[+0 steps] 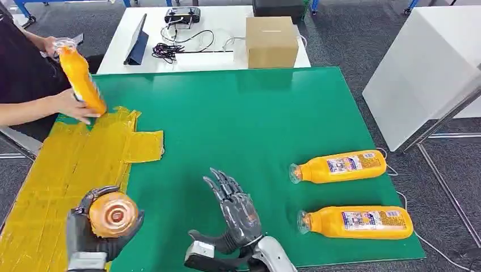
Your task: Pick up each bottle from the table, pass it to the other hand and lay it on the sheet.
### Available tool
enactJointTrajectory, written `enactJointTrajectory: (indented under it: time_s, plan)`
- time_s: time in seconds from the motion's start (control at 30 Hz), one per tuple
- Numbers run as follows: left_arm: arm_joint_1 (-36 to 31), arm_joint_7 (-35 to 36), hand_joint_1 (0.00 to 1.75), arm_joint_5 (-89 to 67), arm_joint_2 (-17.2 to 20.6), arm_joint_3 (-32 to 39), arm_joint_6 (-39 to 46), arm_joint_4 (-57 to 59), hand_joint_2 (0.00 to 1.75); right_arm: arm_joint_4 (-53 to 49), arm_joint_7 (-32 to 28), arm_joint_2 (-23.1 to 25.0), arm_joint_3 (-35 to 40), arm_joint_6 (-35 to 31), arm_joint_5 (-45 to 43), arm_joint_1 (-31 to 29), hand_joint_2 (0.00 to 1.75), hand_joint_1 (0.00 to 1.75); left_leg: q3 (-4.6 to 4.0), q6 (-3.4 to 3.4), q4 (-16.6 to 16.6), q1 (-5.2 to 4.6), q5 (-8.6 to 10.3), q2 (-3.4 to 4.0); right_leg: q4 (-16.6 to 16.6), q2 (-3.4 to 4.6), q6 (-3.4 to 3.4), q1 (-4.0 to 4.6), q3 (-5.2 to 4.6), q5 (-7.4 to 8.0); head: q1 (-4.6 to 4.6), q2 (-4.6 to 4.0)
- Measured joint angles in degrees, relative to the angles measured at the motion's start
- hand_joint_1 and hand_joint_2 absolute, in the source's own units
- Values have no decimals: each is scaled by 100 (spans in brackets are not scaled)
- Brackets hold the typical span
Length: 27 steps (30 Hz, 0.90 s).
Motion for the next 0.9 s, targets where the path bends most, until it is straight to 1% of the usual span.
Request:
enactJointTrajectory:
  time_s: [0.03, 0.1, 0.17, 0.27, 0.37, 0.47, 0.53, 0.63, 0.77, 0.9]
  plan:
    - [-17, 277, 175, -894, 18, 27, 352, 45, 175, -183, 0, -37, -67, 57, 22, 83, 0, 0, 0, 2, 0, 0, -2, 1, 0, 0, 0, 0, -1, 0, 2, 0]
    - [-78, 922, 175, -2226, 149, 48, 786, 257, 175, -471, 0, -81, -195, 172, 31, 175, 0, 0, 3, 2, 0, 0, -2, 2, 0, 0, 0, 0, 1, 0, 2, 0]
    - [-100, 1299, 175, -2788, 280, 77, 967, 455, 175, -614, 0, -105, -268, 219, 31, 219, 0, 0, 4, 2, 0, 1, -2, 3, 0, 2, 0, 3, 0, 0, 0, 0]
    - [-208, 1427, 175, -2938, 471, 123, 1111, 806, 175, -829, 0, -157, -383, 245, 31, 305, 0, 0, 6, 1, 0, 2, 0, -5, 0, -3, -1, 5, 6, 0, 2, 0]
    - [-233, 1514, 175, -3063, 553, 136, 1130, 942, 175, -928, 0, -186, -431, 240, 31, 328, 0, 0, 6, 1, -1, 2, 0, 5, 0, 1, -1, 4, 4, 1, 0, 0]
    - [-273, 1924, 175, -3712, 680, 158, 1124, 1087, 175, -989, 0, -197, -462, 247, 20, 353, 0, 0, 5, 1, -1, 1, 0, 3, 0, 0, -1, 3, 4, 0, 0, 0]
    - [-324, 2286, 175, -4011, 915, 191, 1111, 1310, 175, -1031, 0, -201, -510, 302, -29, 359, 0, 0, 5, 1, -1, 2, 0, 4, 0, 0, -1, 2, 3, 0, 4, 0]
    - [-378, 2627, 175, -4072, 1255, 164, 1061, 1618, 175, -1053, 11, -214, -552, 363, -66, 370, 0, 0, 6, 1, -1, 2, 0, 7, 0, 1, -1, 3, -1, 0, 0, 0]
    - [-560, 3518, 175, -4089, 1792, -263, 796, 2163, 175, -1083, 13, -225, -576, 461, -44, 371, 0, 0, 6, 0, -1, 2, 1, 1, 0, -2, -2, 5, 3, -1, 0, 0]
    - [-683, 3650, 175, -4089, 2059, -649, 709, 2630, 175, -1116, 28, -267, -591, 463, -4, 395, 0, 0, 6, 0, -1, 3, 1, 5, 1, -1, -2, 4, 3, -1, 2, 0]
